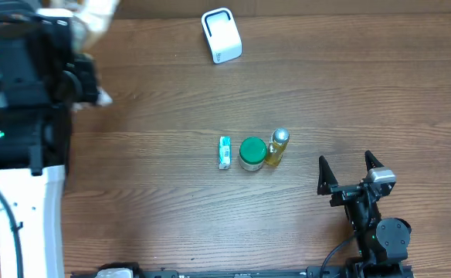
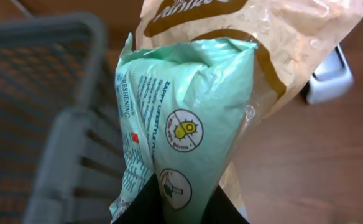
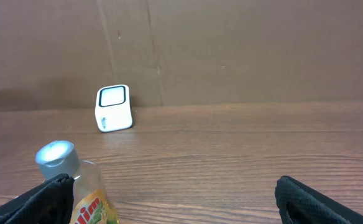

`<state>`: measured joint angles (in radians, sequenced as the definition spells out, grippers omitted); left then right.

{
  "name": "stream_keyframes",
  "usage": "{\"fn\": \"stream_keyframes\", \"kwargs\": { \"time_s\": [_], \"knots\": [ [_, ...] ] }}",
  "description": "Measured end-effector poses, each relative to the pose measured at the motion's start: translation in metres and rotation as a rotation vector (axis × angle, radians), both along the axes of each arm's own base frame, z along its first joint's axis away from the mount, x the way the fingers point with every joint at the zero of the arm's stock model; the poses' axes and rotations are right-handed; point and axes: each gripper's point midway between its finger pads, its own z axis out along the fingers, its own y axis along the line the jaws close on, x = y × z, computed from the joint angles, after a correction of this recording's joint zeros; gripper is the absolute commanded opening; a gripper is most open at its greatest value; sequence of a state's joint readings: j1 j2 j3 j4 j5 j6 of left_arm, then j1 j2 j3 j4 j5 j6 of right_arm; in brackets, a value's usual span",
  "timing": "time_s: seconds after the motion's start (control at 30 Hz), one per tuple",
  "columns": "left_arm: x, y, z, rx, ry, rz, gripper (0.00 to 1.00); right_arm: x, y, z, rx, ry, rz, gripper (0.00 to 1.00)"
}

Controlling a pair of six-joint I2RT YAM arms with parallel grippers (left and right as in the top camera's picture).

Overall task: Scan the item barcode
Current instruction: 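Lift the Pantree bag out of the basket with the left gripper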

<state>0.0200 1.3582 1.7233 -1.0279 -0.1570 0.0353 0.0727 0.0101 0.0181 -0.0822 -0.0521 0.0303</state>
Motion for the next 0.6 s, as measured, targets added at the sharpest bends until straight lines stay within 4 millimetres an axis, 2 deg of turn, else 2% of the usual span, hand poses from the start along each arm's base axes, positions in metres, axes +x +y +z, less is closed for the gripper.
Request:
{"fn": "stream_keyframes", "kwargs": {
  "time_s": [0.13,0.2,0.3,0.47,0.6],
  "knots": [
    [-0.002,-0.044,-0.052,-0.055,0.146,-0.065,0.16,0.0,0.0,0.0,0.001,0.0,0.0,1.0],
    [-0.002,-0.064,-0.089,-0.062,0.232,-0.093,0.17,0.0,0.0,0.0,0.0,0.001,0.0,1.0],
    [-0.007,-0.092,-0.158,-0.037,0.38,-0.139,0.17,0.0,0.0,0.0,0.0,0.0,0.0,1.0],
    [-0.024,-0.109,-0.247,0.085,0.555,-0.158,0.18,0.0,0.0,0.0,0.0,0.0,0.0,1.0],
    [-0.033,-0.111,-0.285,0.17,0.626,-0.147,0.18,0.0,0.0,0.0,0.0,0.0,0.0,1.0]
  ]
}}
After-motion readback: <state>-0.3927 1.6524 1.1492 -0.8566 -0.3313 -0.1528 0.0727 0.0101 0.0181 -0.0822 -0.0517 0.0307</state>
